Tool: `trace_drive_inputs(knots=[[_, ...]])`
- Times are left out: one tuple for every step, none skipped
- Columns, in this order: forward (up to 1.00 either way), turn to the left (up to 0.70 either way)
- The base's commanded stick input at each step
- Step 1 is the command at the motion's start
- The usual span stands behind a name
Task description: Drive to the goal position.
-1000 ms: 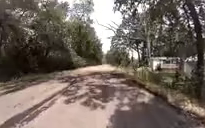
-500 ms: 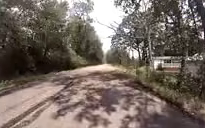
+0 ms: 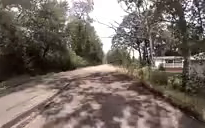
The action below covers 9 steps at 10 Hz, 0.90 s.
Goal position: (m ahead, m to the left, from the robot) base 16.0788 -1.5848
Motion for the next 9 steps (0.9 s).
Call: trace_drive_inputs(knots=[[0.70, 0.00], [0.70, 0.00], [0.70, 0.00], [0.70, 0.00], [0.70, 0.00], [0.70, 0.00], [0.70, 0.00], [0.70, 0.00], [0.70, 0.00]])
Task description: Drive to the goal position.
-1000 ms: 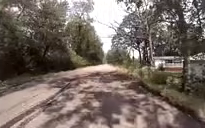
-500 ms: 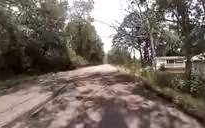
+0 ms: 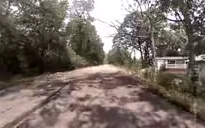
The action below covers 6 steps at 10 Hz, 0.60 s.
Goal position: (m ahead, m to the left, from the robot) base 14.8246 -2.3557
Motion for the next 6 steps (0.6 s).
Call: trace_drive_inputs(knots=[[0.70, 0.00], [0.70, 0.00], [0.70, 0.00], [0.70, 0.00], [0.70, 0.00], [0.70, 0.00]])
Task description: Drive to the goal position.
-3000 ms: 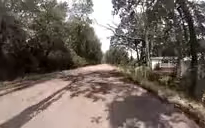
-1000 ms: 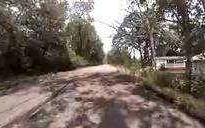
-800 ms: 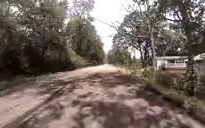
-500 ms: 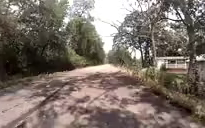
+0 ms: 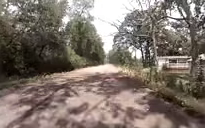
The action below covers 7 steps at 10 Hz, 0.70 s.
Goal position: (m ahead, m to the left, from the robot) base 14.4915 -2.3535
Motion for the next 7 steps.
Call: trace_drive_inputs(knots=[[0.70, 0.00], [0.70, 0.00], [0.70, 0.00], [0.70, 0.00], [0.70, 0.00], [0.70, 0.00], [0.70, 0.00]])
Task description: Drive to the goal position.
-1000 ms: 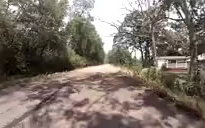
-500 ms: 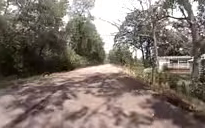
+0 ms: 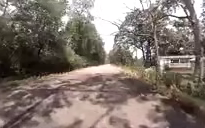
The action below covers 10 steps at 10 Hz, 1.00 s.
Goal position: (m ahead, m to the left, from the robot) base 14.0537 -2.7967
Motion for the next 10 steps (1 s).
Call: trace_drive_inputs(knots=[[0.70, 0.00], [0.70, 0.00], [0.70, 0.00], [0.70, 0.00], [0.70, 0.00], [0.70, 0.00], [0.70, 0.00], [0.70, 0.00], [0.70, 0.00], [0.70, 0.00]])
